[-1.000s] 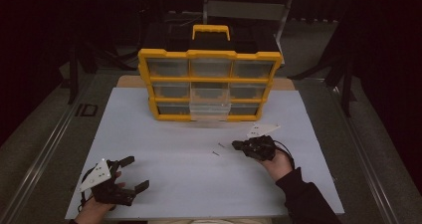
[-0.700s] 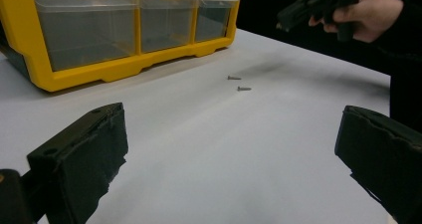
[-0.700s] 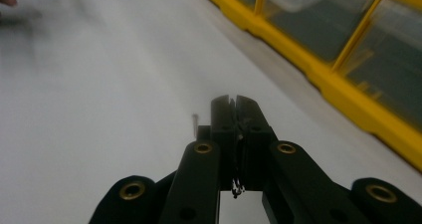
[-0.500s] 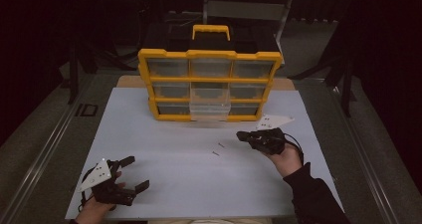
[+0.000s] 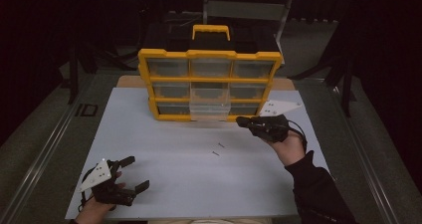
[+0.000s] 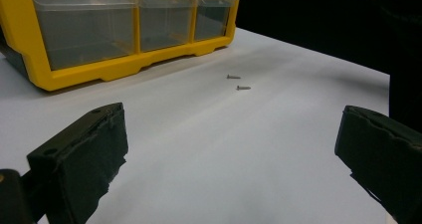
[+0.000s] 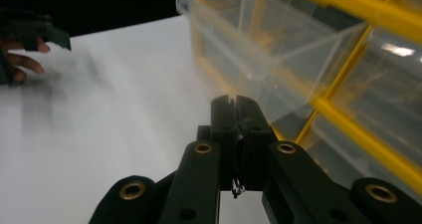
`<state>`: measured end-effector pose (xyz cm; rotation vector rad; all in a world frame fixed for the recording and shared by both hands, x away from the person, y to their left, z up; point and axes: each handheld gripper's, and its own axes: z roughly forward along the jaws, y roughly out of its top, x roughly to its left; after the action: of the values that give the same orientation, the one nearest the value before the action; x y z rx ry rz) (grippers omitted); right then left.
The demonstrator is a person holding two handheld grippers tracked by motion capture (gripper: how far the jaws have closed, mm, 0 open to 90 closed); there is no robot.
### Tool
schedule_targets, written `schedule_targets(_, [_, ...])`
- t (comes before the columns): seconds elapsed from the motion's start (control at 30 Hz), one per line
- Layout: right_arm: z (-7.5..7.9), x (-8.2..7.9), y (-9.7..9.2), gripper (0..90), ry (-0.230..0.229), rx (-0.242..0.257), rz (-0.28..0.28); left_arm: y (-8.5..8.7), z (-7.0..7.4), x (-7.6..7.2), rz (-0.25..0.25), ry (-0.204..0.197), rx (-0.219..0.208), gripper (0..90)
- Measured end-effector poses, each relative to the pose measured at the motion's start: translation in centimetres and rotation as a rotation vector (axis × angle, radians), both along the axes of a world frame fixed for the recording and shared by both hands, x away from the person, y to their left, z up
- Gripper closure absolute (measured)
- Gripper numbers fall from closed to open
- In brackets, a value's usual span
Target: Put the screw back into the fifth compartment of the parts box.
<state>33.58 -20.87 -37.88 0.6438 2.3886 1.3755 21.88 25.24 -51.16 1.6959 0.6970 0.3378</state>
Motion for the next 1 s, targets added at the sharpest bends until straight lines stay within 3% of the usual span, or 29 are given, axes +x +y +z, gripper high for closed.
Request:
schedule_targets(0.47, [3.9,2.3,1.2,87.7,-0.049,0.045,0.000,0.0,0.0,0.0,-0.003,0.001,-0.001,1.1])
schedule_targets(1.0, [5.0,5.2,3.8,87.7,-0.054,0.050,0.018,0.0,0.0,0.0,-0.008,0.002,-0.005,1.2])
